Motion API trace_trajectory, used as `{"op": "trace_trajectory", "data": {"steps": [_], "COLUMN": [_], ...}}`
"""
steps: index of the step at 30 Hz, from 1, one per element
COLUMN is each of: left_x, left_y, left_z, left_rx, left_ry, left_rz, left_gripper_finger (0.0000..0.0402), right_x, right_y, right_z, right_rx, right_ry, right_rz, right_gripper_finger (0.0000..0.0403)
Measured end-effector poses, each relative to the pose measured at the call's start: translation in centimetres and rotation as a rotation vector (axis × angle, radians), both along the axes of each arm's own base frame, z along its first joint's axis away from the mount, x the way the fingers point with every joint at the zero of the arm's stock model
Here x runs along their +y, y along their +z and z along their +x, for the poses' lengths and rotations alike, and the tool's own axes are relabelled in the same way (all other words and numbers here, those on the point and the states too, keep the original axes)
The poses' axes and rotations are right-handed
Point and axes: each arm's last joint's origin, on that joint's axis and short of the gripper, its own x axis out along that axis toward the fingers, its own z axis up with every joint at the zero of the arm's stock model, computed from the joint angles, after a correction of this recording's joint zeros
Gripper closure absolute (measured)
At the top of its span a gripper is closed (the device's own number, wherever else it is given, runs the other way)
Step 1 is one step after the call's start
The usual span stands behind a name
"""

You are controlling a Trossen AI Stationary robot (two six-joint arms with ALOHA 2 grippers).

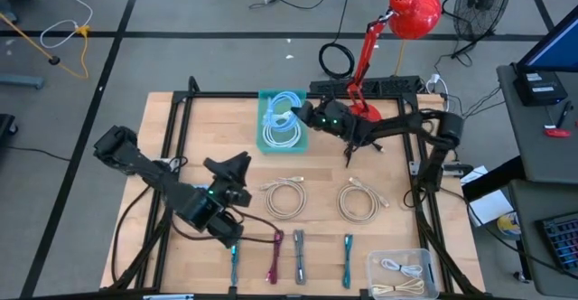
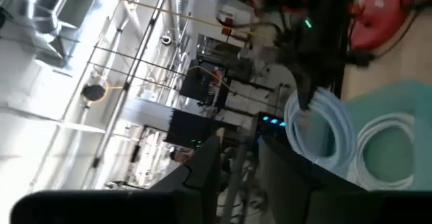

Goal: Pick & Place USB Port
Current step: Put the right blue HDMI cable into the green bin

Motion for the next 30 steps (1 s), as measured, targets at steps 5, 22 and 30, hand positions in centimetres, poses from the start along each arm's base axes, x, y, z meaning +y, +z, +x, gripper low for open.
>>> {"op": "trace_trajectory", "data": {"steps": [5, 22, 30], "left_x": [0.3, 0.3, 0.2], "left_y": [0.8, 0.7, 0.7], "left_z": [-0.5, -0.8, -0.8], "left_rx": [-0.033, 0.000, 0.000], "left_ry": [-0.003, -0.008, -0.009], "left_rz": [-0.021, 0.000, 0.000], "left_gripper_finger": [0.0304, 0.0304, 0.0304], "right_x": [-1.2, -4.1, -3.9], "right_y": [-2.7, -3.2, -3.5], "right_z": [0.8, 1.6, 1.6], "right_rx": [-0.025, 0.133, 0.167], "right_ry": [-0.002, 0.052, 0.106], "right_rz": [0.018, 0.039, 0.048], "right_gripper_finger": [0.0390, 0.0360, 0.0271]}}
